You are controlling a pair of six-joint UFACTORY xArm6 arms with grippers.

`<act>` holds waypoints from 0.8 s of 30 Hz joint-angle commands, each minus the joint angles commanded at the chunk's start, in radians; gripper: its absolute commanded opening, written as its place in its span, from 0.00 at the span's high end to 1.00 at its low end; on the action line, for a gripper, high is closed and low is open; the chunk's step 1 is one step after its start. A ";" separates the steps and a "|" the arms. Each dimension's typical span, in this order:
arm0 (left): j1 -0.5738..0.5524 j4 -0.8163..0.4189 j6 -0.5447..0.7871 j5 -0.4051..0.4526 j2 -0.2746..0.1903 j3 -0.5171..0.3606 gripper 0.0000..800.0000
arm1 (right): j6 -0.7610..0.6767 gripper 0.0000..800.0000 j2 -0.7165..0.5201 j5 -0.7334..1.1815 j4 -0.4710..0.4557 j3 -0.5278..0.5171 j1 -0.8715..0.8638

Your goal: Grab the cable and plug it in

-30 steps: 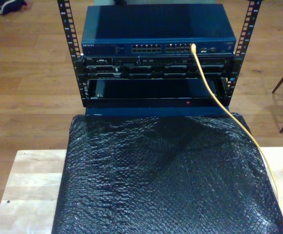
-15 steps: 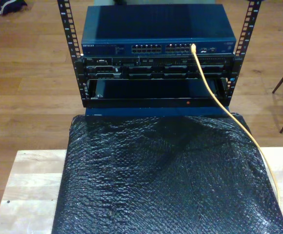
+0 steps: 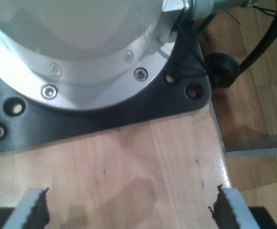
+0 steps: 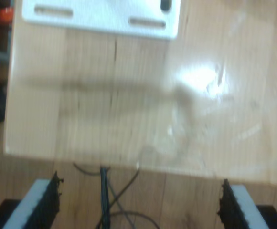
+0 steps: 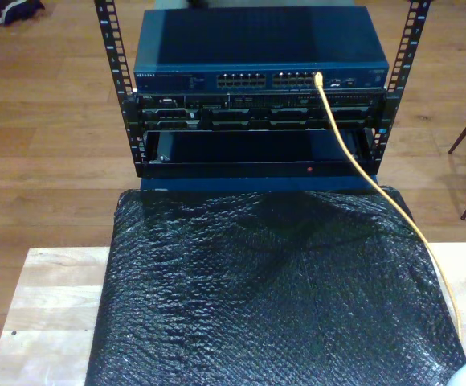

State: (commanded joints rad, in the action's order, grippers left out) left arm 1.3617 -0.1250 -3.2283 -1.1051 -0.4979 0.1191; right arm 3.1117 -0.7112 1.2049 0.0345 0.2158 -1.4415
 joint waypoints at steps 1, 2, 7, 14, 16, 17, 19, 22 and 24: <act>0.000 0.000 -0.002 0.000 0.000 0.000 0.00 | 0.000 0.00 0.000 -0.006 0.000 -0.009 -0.005; 0.000 0.000 0.000 0.000 0.000 0.000 0.00 | 0.000 0.00 0.002 -0.009 0.000 -0.017 -0.011; 0.000 0.000 0.000 0.000 0.000 0.000 0.00 | 0.002 0.00 0.006 -0.029 0.002 -0.048 -0.034; 0.000 0.000 -0.002 0.000 0.000 0.000 0.00 | 0.006 0.00 0.006 -0.172 0.002 -0.132 -0.035; 0.000 0.000 -0.002 0.000 0.000 0.000 0.00 | 0.006 0.00 0.005 -0.201 0.002 -0.147 -0.037; 0.000 0.000 -0.002 0.000 0.000 0.000 0.00 | 0.006 0.00 0.005 -0.215 0.002 -0.157 -0.037; 0.000 0.000 -0.002 0.000 0.000 0.000 0.00 | 0.006 0.00 0.006 -0.238 0.002 -0.170 -0.035; 0.000 0.000 0.000 0.000 0.000 0.000 0.00 | 0.005 0.00 0.009 -0.267 0.002 -0.187 -0.035; 0.000 0.000 0.000 0.000 0.000 0.000 0.00 | 0.003 0.00 0.021 -0.279 0.003 -0.193 -0.037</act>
State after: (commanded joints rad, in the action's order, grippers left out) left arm 1.3617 -0.1250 -3.2283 -1.1051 -0.4979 0.1191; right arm 3.1147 -0.6897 0.9256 0.0376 0.0224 -1.4784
